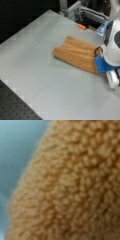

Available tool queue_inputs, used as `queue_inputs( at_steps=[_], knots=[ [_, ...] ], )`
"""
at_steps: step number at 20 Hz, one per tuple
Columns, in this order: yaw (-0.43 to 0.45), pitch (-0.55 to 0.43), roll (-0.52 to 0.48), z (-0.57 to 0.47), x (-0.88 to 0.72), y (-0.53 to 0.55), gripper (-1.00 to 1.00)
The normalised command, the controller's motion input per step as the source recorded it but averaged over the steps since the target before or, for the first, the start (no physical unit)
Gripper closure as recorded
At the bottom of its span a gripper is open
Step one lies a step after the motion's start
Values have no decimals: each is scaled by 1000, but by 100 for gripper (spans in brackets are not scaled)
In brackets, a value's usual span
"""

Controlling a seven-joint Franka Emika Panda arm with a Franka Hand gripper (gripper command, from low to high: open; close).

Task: Folding a towel twice

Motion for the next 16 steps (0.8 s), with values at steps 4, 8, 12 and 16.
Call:
queue_inputs(
  at_steps=[4,8,12,16],
  knots=[
    [-2,42,-259,-274,108,26,100],
    [-21,17,-236,-318,117,-16,100],
    [-66,15,-196,-334,104,8,100],
    [-90,44,-191,-329,107,72,100]
  ],
)
